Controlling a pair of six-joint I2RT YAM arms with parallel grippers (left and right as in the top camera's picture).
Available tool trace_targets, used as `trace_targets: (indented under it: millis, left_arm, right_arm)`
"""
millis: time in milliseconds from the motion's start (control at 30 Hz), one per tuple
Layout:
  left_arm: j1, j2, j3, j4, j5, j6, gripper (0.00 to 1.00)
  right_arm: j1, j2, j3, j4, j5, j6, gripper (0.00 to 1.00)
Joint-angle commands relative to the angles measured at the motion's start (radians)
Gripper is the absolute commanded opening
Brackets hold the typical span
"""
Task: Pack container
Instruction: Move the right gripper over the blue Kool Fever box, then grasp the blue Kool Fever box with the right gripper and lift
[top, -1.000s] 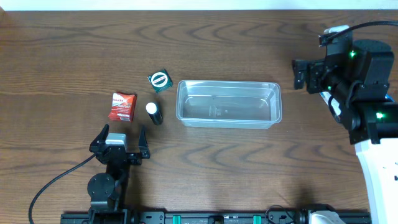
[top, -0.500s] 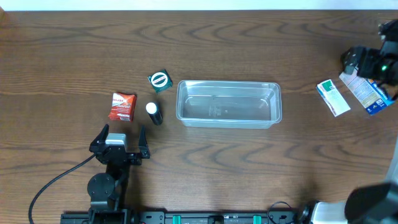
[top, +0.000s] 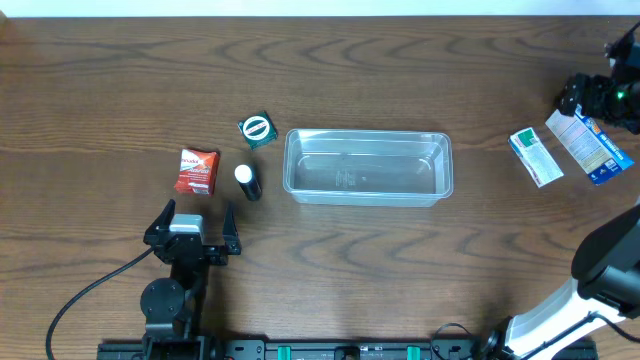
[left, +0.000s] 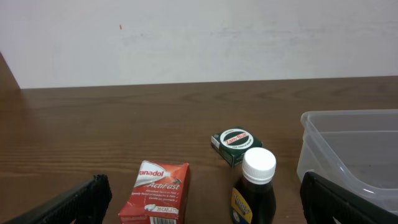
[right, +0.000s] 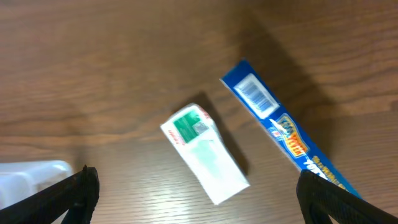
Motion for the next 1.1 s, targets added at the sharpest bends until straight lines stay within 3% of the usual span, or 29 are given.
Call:
trace_targets:
  millis: [0, 233, 667, 867, 1067]
  left_arm:
    - [0.004, 0.000, -0.015, -0.037, 0.022, 0.006, 0.98]
    - [0.004, 0.000, -0.015, -0.037, 0.022, 0.006, 0.98]
    - [0.004, 0.000, -0.015, -0.037, 0.022, 0.006, 0.98]
    - [0.004, 0.000, -0.015, -0.037, 0.022, 0.006, 0.98]
    - [0.004, 0.000, -0.015, -0.037, 0.022, 0.006, 0.98]
  right_arm:
    - [-0.027, 0.008, 0.019, 0.016, 0.025, -0.071, 0.99]
    - [-0.036, 0.053, 0.018, 0.047, 0.064, -0.216, 0.99]
    - [-0.049, 0.155, 0.018, 0.057, 0.129, -0.259, 0.99]
    - [-0.073, 0.182, 0.018, 0.049, 0.129, -0.270, 0.89]
    - [-0.091, 0.203, 0.013, 0.040, 0.129, -0.269, 0.72]
